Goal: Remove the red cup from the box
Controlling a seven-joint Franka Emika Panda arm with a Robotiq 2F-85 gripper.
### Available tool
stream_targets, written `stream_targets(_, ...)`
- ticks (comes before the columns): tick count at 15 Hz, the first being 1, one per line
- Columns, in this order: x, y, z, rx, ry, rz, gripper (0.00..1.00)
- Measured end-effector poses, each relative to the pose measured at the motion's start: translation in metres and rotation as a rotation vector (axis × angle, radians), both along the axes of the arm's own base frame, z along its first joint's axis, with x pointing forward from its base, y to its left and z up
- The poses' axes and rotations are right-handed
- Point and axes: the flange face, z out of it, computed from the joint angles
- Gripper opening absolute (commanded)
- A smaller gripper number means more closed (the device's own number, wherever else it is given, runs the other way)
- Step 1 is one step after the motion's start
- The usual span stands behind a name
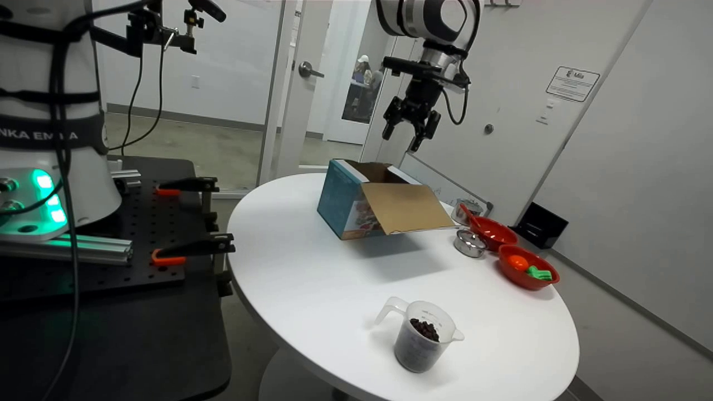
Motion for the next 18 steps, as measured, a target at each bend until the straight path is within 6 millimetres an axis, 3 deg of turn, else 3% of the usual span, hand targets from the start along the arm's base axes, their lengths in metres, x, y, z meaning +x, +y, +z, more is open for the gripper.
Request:
stream_targets(10, -0.001, 0.0, -0.003, 0.001, 0.005, -0.001, 1.0)
stream_targets(18, 0.009, 0.01, -0.035, 0.012, 0.039, 0.011, 1.0)
